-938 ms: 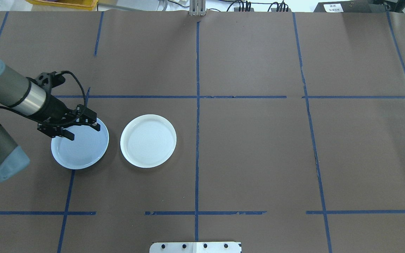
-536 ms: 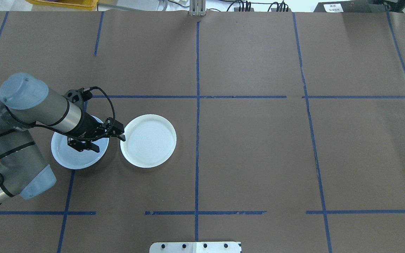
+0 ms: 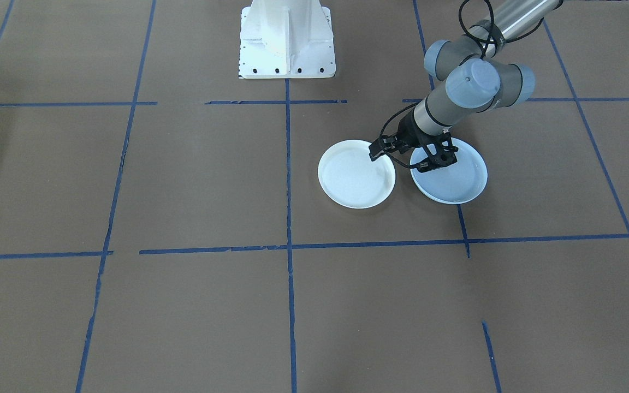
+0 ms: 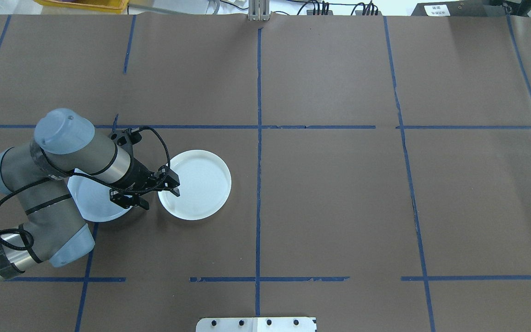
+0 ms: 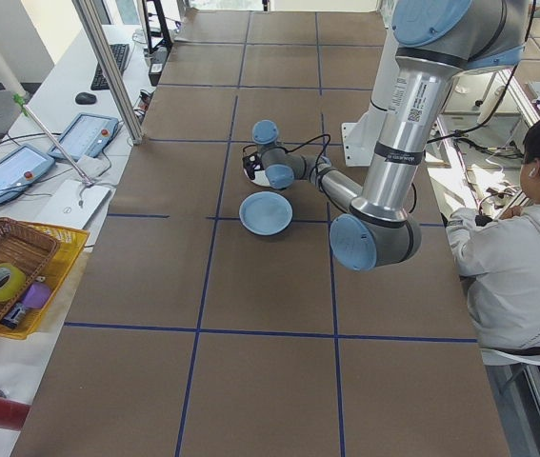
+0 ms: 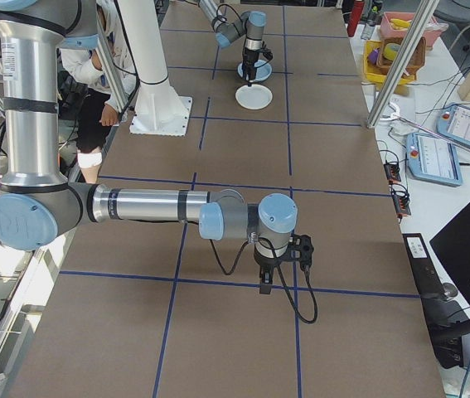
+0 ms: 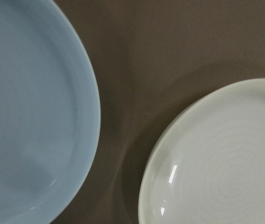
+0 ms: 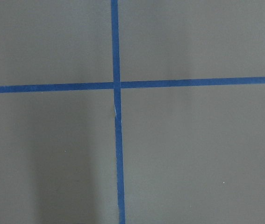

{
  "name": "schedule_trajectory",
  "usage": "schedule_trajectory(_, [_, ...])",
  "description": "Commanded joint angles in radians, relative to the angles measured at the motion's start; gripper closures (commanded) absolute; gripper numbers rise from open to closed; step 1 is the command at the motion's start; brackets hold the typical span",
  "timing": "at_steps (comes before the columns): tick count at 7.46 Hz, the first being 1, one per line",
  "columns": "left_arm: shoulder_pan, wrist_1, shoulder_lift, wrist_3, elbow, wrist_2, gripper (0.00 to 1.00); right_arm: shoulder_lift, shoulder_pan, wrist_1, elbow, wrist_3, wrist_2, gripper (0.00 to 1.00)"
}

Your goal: Stack plate in center

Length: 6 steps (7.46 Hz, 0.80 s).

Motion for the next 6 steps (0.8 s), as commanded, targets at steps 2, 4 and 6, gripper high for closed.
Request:
schedule_trajectory(2, [0.006, -0.001, -0.004, 0.008, 0.004, -0.012, 0.93, 0.0, 0.0, 0.0, 0.0, -0.002, 0.001, 0.0])
schedule_trajectory(4, [0.007, -0.001, -0.002, 0.008, 0.004, -0.012, 0.9, 0.0, 0.0, 0.0, 0.0, 0.0, 0.001, 0.0])
schedule_trajectory(6, [0.006, -0.001, -0.002, 0.008, 0.004, -0.012, 0.9, 0.0, 0.0, 0.0, 0.0, 0.0, -0.001, 0.0])
